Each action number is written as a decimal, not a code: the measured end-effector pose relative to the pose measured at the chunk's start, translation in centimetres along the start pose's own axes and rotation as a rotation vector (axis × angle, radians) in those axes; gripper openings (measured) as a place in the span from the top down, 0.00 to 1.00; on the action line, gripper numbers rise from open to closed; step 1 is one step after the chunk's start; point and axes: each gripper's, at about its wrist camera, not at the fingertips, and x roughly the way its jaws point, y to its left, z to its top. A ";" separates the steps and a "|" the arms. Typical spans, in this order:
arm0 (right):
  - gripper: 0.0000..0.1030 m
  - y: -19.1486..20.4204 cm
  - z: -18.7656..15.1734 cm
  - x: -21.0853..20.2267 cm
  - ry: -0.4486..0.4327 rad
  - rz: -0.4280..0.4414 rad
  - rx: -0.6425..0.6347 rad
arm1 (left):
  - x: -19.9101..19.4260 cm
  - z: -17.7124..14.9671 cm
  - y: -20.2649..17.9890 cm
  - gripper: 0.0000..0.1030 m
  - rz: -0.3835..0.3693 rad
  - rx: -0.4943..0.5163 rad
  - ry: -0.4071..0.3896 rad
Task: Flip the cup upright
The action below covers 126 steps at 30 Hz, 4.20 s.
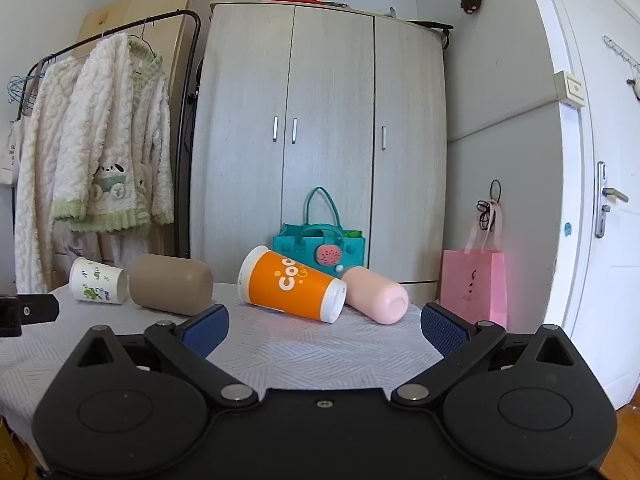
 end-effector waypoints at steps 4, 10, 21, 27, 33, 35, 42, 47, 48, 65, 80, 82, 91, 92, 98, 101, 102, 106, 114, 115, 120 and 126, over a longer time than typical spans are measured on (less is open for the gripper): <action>0.00 0.1 -0.1 -0.1 -0.001 -0.008 -0.004 | -0.2 0.2 -0.1 0.00 0.026 0.021 -0.012; 0.00 0.0 -0.2 0.0 0.004 -0.029 0.000 | 0.0 0.4 0.3 0.00 0.040 0.010 0.009; 0.00 -0.2 -0.3 -0.3 0.006 -0.040 0.014 | -1.0 0.3 0.2 0.00 0.048 0.028 -0.022; 0.00 -0.2 -0.6 -0.9 0.031 -0.035 0.004 | -1.0 0.4 0.2 0.00 0.054 0.034 -0.013; 0.00 -0.1 -0.7 -1.1 0.029 -0.035 -0.001 | -1.0 0.4 0.2 0.00 0.055 0.027 -0.014; 0.00 -0.1 -0.7 -1.1 0.029 -0.035 -0.002 | -1.1 0.3 0.3 0.00 0.054 0.027 -0.014; 0.00 0.0 -0.7 -1.2 0.030 -0.037 -0.006 | -0.9 0.1 0.3 0.00 0.055 0.024 -0.002; 0.00 0.0 -0.7 -1.1 0.038 -0.038 -0.009 | -0.8 0.1 0.3 0.00 0.054 0.025 0.009; 0.00 -0.1 -0.7 -1.1 0.039 -0.038 -0.009 | -0.7 0.1 0.3 0.00 0.053 0.024 0.012; 0.00 -1.6 -0.1 0.7 0.151 0.067 0.008 | 2.0 1.6 1.1 0.00 0.214 -0.014 0.199; 0.00 -2.2 8.6 4.3 0.122 0.467 -0.113 | 6.2 6.4 3.8 0.00 0.028 -0.042 0.302; 0.00 -2.0 9.2 4.9 0.100 0.498 -0.112 | 6.9 6.6 4.4 0.00 0.003 -0.090 0.331; 0.00 3.3 10.5 10.1 0.220 0.674 -0.434 | 10.2 6.8 4.1 0.00 -0.088 -0.170 0.386; 0.00 4.0 10.6 10.6 0.226 0.688 -0.472 | 10.5 6.8 3.9 0.00 -0.090 -0.168 0.382; 0.00 7.9 9.8 13.6 0.220 0.741 -0.665 | 13.4 6.4 3.6 0.00 -0.106 -0.223 0.413; 0.00 9.8 9.0 15.3 0.245 0.775 -0.756 | 14.9 6.0 3.8 0.00 -0.106 -0.243 0.428; 0.00 10.4 8.7 15.9 0.248 0.782 -0.785 | 15.3 5.9 3.8 0.01 -0.107 -0.246 0.429; 0.01 12.1 7.8 17.9 0.246 0.785 -0.900 | 16.5 5.6 3.9 0.01 -0.142 -0.274 0.433; 0.01 14.0 7.2 21.6 0.296 0.818 -0.988 | 19.0 5.0 4.4 0.01 -0.163 -0.293 0.435; 0.01 14.2 7.2 22.2 0.310 0.824 -0.991 | 19.2 5.0 4.5 0.01 -0.167 -0.292 0.438; 0.02 14.8 7.0 24.9 0.369 0.868 -1.014 | 19.3 4.9 4.6 0.01 -0.167 -0.270 0.459; 0.02 14.9 6.8 26.7 0.339 0.925 -1.044 | 20.2 4.6 5.2 0.01 -0.174 -0.292 0.450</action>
